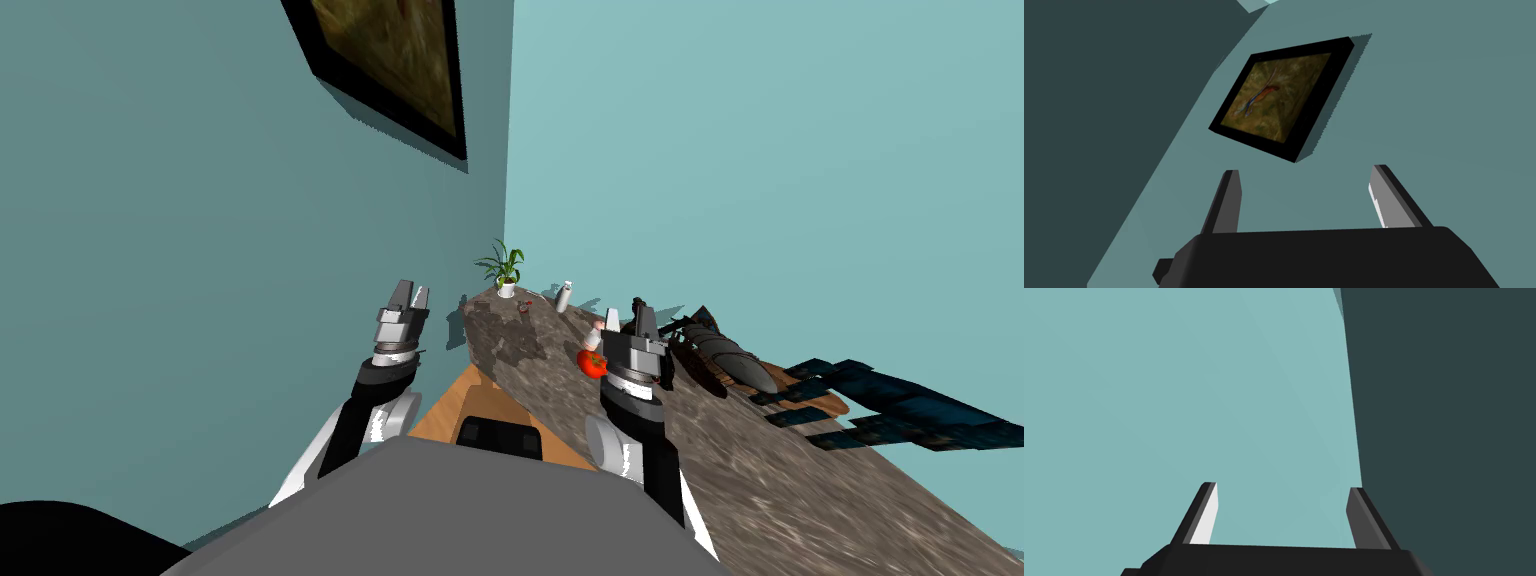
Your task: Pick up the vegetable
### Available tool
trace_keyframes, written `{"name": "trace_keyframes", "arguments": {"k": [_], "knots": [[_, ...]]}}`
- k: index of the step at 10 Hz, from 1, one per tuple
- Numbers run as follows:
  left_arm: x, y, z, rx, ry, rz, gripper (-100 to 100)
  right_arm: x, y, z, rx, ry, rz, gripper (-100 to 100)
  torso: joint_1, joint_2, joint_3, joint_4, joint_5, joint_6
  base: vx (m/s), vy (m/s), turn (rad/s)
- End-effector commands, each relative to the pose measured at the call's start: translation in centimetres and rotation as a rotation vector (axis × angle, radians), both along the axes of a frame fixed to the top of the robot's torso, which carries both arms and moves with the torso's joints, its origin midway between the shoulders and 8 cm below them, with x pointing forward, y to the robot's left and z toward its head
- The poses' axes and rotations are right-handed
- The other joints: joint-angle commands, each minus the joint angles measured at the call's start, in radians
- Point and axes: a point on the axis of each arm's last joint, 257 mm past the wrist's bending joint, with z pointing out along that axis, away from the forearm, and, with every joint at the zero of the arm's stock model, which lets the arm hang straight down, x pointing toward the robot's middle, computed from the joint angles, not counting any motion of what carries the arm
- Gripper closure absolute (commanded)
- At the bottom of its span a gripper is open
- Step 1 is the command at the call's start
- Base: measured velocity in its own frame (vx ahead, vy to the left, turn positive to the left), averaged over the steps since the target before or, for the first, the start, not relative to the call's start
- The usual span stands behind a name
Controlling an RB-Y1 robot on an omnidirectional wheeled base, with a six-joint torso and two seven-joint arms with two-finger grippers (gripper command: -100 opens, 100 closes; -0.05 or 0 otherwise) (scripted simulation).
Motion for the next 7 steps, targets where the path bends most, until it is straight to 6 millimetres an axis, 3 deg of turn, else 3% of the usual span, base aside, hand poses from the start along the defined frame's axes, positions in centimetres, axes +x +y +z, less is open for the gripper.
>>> {"name": "trace_keyframes", "arguments": {"k": [1,4,7], "knots": [[0.0,0.0,0.0,0.000,0.000,0.000,0,0.7,0.5,-1.0,-0.047,0.030,-0.001,-100,0.000,0.000,0.000,0.000,0.000,0.000,-0.030,0.013,0.040],[0.0,0.0,0.0,0.000,0.000,0.000,0,2.4,1.3,-3.4,-0.150,0.098,-0.012,-100,0.001,0.005,0.003,0.001,0.000,0.000,-0.070,0.023,0.046],[0.0,0.0,0.0,0.000,0.000,0.000,0,4.8,1.8,-7.1,-0.299,0.190,-0.040,-100,0.002,0.006,0.003,0.001,0.000,0.000,-0.087,0.039,0.061]]}}
